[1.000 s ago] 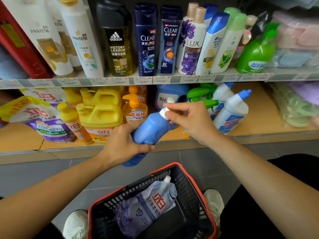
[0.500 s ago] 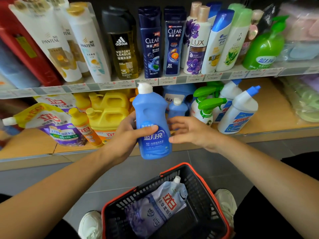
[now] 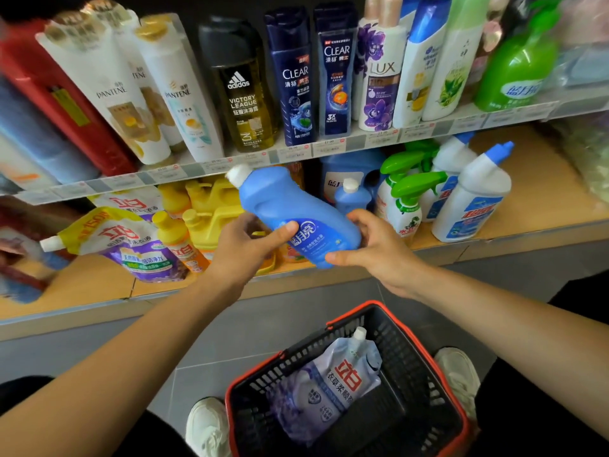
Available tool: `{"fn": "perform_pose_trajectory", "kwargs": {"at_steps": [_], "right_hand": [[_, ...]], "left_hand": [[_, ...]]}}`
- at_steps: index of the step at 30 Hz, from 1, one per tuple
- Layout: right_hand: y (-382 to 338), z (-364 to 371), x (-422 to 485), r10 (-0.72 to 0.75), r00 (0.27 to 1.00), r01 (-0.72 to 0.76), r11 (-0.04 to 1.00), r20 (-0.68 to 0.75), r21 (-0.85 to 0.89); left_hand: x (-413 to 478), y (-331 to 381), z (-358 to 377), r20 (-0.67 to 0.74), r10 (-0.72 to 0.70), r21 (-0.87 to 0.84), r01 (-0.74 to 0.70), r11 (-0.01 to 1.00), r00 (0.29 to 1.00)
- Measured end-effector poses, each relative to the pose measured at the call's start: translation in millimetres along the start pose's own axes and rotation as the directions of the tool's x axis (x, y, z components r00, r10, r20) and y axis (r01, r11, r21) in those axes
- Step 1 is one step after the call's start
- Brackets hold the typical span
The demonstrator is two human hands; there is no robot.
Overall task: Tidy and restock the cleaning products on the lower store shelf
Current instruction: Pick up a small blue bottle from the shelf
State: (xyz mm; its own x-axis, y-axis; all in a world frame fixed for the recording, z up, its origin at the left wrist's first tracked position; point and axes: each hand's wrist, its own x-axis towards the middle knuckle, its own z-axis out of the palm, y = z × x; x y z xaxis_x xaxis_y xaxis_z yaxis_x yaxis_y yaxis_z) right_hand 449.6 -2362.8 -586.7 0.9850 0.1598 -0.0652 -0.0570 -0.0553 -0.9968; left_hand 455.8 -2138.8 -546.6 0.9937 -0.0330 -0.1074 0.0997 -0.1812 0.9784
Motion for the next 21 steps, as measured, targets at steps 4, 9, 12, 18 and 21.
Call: {"fn": "perform_pose_trajectory", "kwargs": {"at_steps": [4,9,12,18,21], "right_hand": [[-8,-10,6,-0.090,0.995,0.090,0.996,-0.047,-0.011],[-14,-19,8,-0.198,0.980,0.195,0.966,-0.003,-0.172],[-21,-24,8,-0.228,0.972,0.234,0.950,0.053,-0.208],[-33,-31,6,-0.270,0.954,0.293,0.927,0.128,-0.234],[-35,-31,5,-0.295,0.945,0.322,0.912,0.142,-0.253]], "left_hand": [[-5,-8,-9,-0.116,0.002,0.208,0.023,0.978,0.993],[-7,-13,-18,-0.112,0.554,0.659,-0.355,0.663,0.825],[1,-13,-26,0.091,0.683,0.759,-0.495,0.424,0.725],[8,-9,-35,0.362,0.452,0.544,-0.578,0.608,0.815],[6,-8,-33,0.359,0.474,0.512,-0.594,0.621,0.804]]}}
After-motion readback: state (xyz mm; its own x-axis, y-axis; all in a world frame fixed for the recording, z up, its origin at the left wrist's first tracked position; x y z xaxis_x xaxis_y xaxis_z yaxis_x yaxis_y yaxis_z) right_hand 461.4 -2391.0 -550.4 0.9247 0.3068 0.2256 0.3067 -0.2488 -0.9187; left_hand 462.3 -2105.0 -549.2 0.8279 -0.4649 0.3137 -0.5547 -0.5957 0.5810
